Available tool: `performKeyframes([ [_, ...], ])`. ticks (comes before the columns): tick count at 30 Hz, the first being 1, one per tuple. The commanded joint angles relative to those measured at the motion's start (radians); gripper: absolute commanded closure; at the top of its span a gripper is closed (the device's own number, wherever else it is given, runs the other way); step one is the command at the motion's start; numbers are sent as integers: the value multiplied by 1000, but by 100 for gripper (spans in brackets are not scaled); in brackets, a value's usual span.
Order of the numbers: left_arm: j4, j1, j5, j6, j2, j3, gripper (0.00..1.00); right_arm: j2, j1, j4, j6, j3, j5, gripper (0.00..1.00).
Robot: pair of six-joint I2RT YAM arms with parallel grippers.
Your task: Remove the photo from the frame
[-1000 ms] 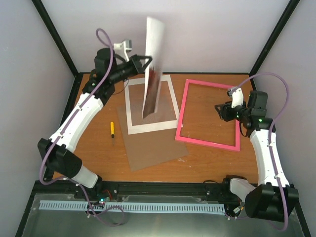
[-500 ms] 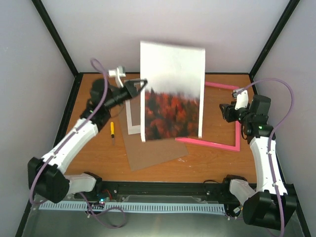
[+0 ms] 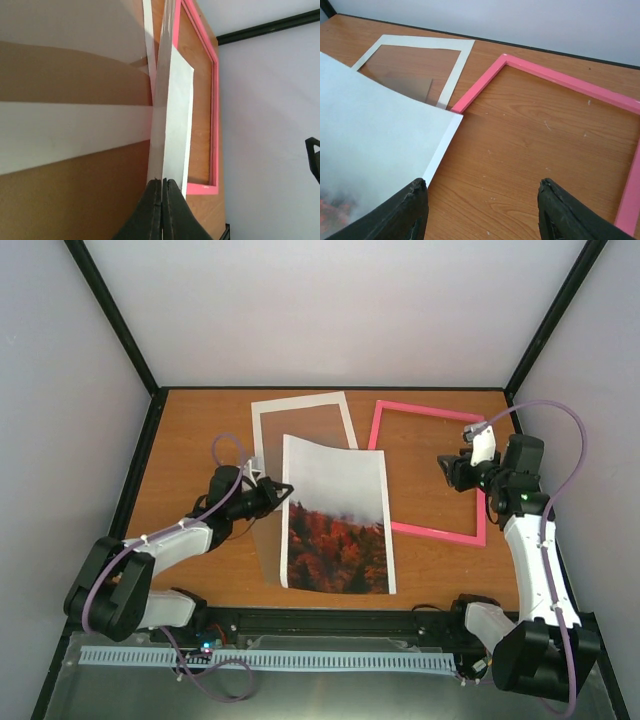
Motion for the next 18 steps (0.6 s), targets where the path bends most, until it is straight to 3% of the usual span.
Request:
performKeyframes([
  [1,53,5,-71,26,-6,11,99,13,-6,15,-29,-16,-55,42],
  [10,111,46,-132,70,95,80,99,45,-5,1,-47,-25,-109,42],
  [15,5,119,-31,143,201,190,99,74,-5,-18,-60,-17,-111,42],
  [18,-28,127,-8,181,225,202,88,79,-5,-17,-63,-18,-115,42],
])
